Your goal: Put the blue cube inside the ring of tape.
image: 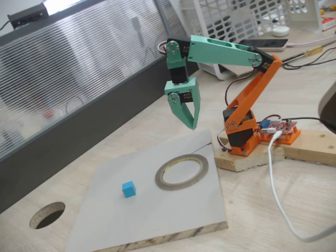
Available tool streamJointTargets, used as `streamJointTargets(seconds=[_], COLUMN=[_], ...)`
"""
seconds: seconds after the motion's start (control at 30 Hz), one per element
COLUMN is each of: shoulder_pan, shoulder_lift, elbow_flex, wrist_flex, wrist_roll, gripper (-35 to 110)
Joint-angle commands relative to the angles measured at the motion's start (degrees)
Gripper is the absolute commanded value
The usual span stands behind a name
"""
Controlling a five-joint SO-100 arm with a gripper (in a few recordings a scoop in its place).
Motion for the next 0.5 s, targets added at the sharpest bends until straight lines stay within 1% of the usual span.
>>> streamJointTargets(seconds=[0.0,0.23,0.33,0.47], shoulder_pan=[-1.2,-1.2,-1.2,-1.2], shoulder_lift=[-4.9,-16.9,-20.6,-29.8], elbow_flex=[-1.4,-3.4,-9.8,-20.2], wrist_flex=[0.4,0.3,0.3,0.3], wrist_roll=[0.4,0.0,0.0,0.0], gripper=[0,0,0,0])
